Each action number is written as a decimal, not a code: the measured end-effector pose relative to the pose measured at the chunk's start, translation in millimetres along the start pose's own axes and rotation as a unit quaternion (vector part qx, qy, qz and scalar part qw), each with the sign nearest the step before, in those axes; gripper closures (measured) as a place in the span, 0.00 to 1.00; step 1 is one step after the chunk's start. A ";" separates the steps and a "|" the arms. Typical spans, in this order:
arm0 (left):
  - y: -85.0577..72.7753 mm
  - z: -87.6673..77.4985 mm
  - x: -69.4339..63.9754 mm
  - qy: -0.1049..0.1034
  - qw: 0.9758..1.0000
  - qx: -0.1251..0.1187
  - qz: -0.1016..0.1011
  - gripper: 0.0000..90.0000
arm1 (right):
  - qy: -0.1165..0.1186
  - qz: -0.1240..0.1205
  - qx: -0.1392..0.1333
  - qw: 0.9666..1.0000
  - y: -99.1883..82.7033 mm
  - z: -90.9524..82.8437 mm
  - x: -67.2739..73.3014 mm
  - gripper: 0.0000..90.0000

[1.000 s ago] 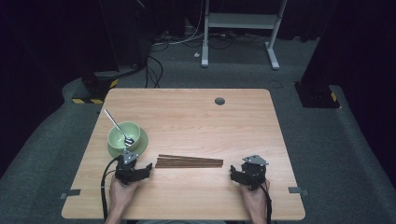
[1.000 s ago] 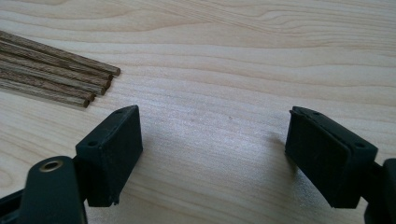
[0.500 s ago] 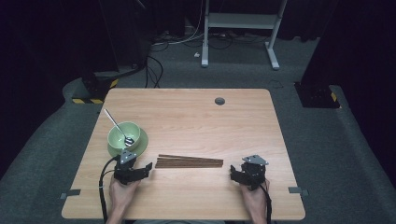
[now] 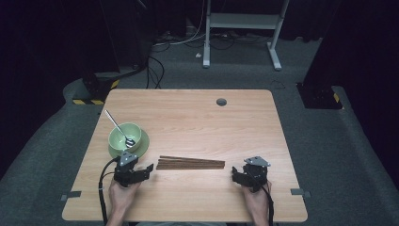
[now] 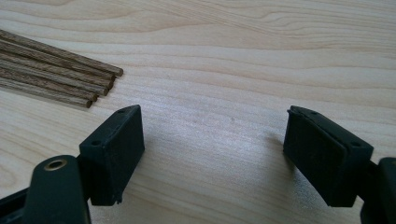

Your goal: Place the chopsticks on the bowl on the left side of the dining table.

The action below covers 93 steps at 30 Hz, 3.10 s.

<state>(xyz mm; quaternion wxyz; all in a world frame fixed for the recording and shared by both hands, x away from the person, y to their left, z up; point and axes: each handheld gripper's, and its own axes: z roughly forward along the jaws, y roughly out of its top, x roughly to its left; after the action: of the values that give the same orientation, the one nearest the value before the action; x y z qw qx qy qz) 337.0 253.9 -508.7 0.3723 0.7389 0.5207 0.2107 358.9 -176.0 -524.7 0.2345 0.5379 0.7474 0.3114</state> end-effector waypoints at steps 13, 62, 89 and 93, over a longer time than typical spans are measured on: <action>12.0 -1.7 -7.2 -0.035 0.999 -0.002 0.010 0.31 | 0.000 0.001 0.000 1.000 0.0 0.0 0.1 0.22; 74.3 33.0 -63.9 -0.146 0.981 0.002 0.125 0.35 | 0.001 -0.003 -0.001 1.000 -0.1 -0.1 0.3 0.23; 83.0 85.8 -93.1 -0.138 0.973 0.061 0.177 0.43 | 0.003 -0.003 -0.002 1.000 -0.1 -0.2 1.0 0.24; 83.1 90.4 -92.6 -0.130 0.973 0.067 0.179 0.45 | 0.003 -0.003 -0.002 1.000 -0.1 -0.2 1.0 0.24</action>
<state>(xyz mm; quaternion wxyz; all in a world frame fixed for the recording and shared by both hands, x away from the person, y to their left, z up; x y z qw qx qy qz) 417.0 123.2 -495.0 0.3426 0.8645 0.3401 0.1402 358.4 -175.1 -524.7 0.2344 0.5340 0.7494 0.3135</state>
